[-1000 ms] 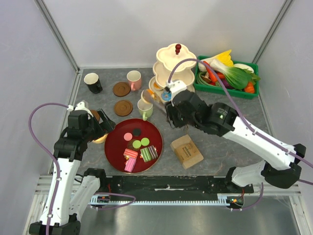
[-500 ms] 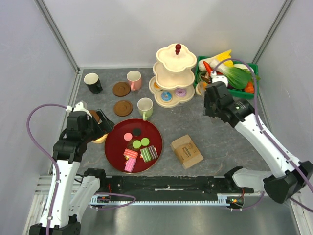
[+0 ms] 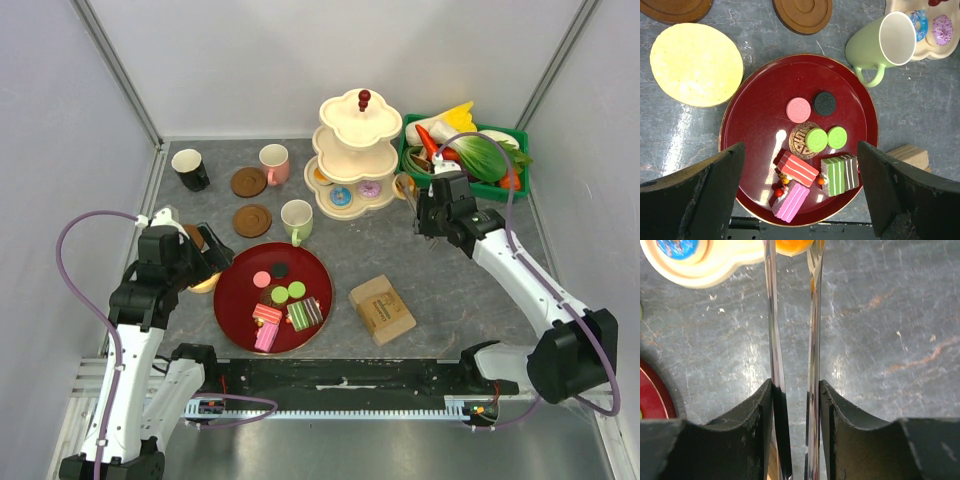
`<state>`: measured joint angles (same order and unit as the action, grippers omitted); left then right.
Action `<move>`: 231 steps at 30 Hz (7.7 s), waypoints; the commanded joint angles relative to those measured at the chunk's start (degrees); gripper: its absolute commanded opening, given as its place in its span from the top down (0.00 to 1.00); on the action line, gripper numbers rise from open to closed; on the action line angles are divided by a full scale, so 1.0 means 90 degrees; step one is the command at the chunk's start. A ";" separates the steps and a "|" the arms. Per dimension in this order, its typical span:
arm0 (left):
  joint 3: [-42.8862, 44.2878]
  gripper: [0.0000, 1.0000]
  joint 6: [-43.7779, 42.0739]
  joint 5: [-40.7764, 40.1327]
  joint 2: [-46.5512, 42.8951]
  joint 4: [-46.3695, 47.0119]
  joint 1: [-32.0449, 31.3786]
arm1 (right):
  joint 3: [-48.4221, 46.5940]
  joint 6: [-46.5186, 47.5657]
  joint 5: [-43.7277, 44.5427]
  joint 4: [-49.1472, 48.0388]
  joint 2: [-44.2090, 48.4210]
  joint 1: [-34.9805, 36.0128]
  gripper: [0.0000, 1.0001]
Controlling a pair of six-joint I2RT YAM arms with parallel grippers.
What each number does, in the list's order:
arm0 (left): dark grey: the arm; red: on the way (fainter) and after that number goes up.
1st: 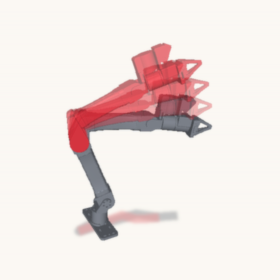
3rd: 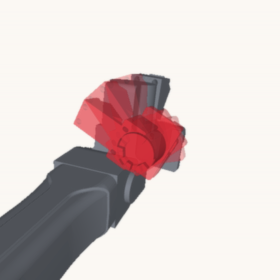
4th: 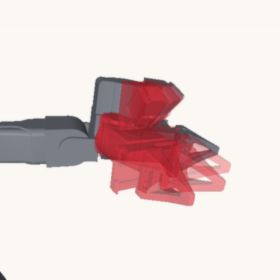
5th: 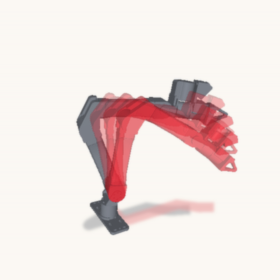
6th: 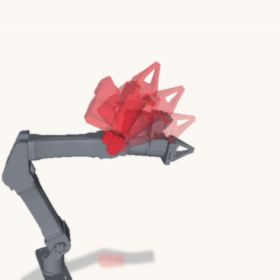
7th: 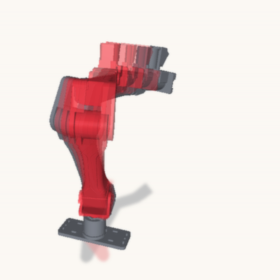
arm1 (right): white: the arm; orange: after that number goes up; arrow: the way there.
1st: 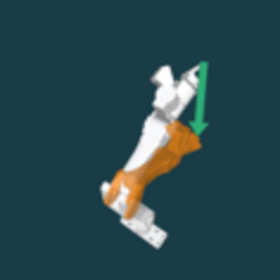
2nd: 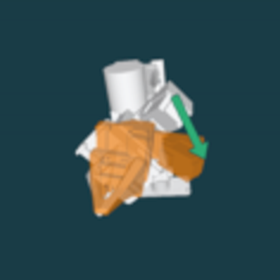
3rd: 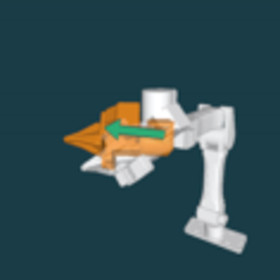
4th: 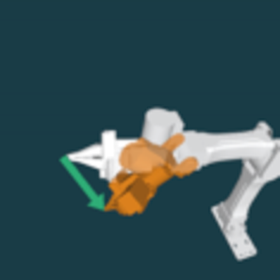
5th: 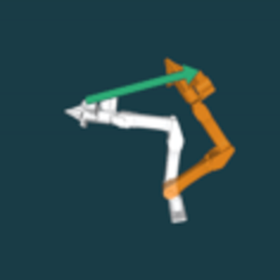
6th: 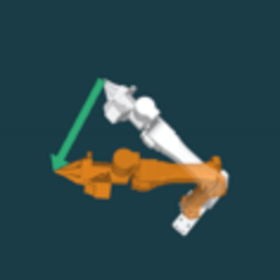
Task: Serve the afternoon tea
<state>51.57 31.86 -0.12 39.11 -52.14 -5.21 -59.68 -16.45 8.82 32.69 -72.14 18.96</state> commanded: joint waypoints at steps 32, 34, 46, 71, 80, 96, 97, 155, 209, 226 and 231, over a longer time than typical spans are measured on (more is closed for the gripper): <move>0.0188 0.02 -0.0327 -0.0280 0.0020 0.0100 0.0013 | -0.0058 0.0528 -0.0433 -0.2869 -0.1574 -0.0017 0.56; 0.0188 0.02 -0.0327 -0.0299 0.0019 0.0090 0.0013 | -0.0078 0.0645 -0.0462 -0.2987 -0.1672 -0.0017 0.55; 0.0178 0.02 -0.0317 -0.0348 0.0078 0.0129 0.0013 | -0.0537 0.1085 -0.0326 -0.3583 -0.2570 0.0022 0.55; 0.0168 0.02 -0.0336 -0.0377 0.0185 0.0159 0.0013 | -0.1015 0.1661 0.0495 -0.3700 -0.3244 0.0432 0.42; 0.0168 0.02 -0.0346 -0.0348 0.0166 0.0159 0.0003 | -0.0879 0.1739 0.0748 -0.3642 -0.3059 0.0520 0.43; 0.0119 0.02 -0.0336 -0.0202 0.0137 0.0207 0.0003 | -0.0303 0.1720 0.1286 -0.3164 -0.2405 0.0725 0.43; 0.0110 0.02 -0.0336 -0.0172 0.0127 0.0217 0.0013 | -0.0254 0.1710 0.1295 -0.3124 -0.2346 0.0745 0.43; 0.0276 0.02 -0.0317 0.0433 0.0029 0.0217 0.0013 | -0.2353 0.0587 0.1041 0.1329 -0.1173 0.6038 0.43; 0.0090 0.02 -0.0385 0.0384 0.0068 0.0276 0.0013 | -0.3379 0.1622 0.2331 0.1495 -0.3615 0.6174 0.46; 0.0090 0.02 -0.0376 0.0375 0.0088 0.0266 0.0013 | -0.3310 0.1466 0.2184 0.1485 -0.3625 0.6096 0.51; 0.0110 0.02 -0.0376 0.0375 0.0088 0.0276 0.0013 | -0.3349 0.1456 0.2311 0.1495 -0.3538 0.6096 0.52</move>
<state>51.90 30.72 3.31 40.01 -50.65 -5.21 -87.68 -2.98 28.18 47.27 -105.03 74.02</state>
